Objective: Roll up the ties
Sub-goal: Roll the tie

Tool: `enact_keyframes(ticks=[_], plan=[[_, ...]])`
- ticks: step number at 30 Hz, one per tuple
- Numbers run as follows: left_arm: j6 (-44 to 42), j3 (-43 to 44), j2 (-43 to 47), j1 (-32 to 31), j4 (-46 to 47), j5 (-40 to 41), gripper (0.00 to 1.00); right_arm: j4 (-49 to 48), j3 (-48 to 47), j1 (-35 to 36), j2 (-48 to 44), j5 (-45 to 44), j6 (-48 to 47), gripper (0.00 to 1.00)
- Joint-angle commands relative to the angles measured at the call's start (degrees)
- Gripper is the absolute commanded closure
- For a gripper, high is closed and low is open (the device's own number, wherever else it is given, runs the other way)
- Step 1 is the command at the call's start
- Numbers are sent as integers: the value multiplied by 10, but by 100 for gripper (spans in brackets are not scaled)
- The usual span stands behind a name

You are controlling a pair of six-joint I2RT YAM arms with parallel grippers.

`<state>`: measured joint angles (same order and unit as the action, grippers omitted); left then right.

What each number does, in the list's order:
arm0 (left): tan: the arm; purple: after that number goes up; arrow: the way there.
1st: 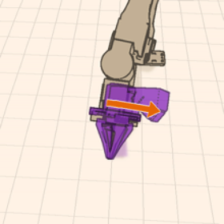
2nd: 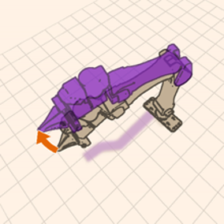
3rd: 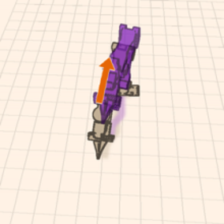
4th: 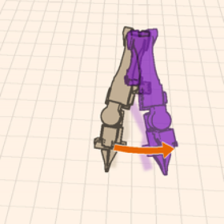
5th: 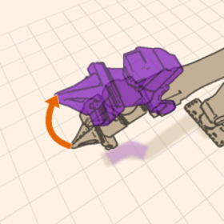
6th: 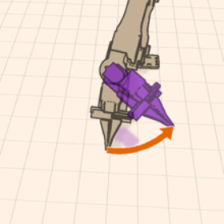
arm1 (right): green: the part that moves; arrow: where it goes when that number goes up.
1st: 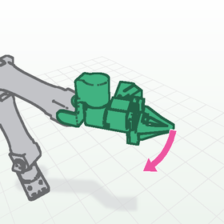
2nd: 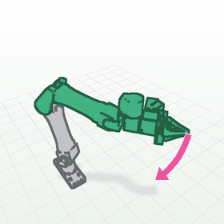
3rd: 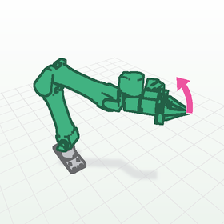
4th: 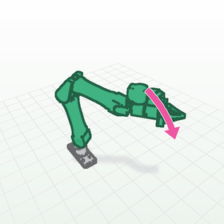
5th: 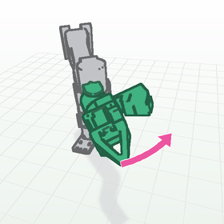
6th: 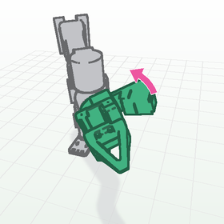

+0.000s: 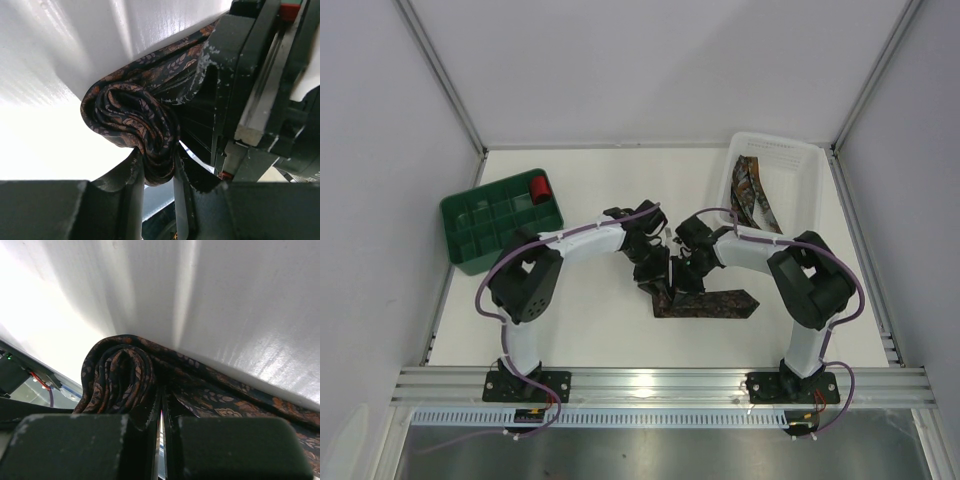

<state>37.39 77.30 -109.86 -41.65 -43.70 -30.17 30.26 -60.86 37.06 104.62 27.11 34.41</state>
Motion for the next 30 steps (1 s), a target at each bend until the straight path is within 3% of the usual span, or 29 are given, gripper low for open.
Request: enact_keyframes(ticks=[1,9,12,13,16,19,30], plan=[[-9,20,-18,-12,4,-2,77,6,-1,2,-28,-4,-8,94],[-12,37,-47,-21,-5,-8,78,25,28,-49,-75,-14,-21,94],[-5,39,-49,-26,3,-16,69,30,41,-73,-86,-14,-32,94],[-3,39,-47,-26,5,-16,60,31,43,-77,-89,-14,-36,94],[2,37,-33,-26,19,-17,47,34,53,-93,-96,-14,-41,94],[1,40,-26,-26,26,-27,39,38,58,-99,-101,-14,-46,94],[-6,42,8,-24,63,-69,27,45,60,-106,-110,-19,-53,94]])
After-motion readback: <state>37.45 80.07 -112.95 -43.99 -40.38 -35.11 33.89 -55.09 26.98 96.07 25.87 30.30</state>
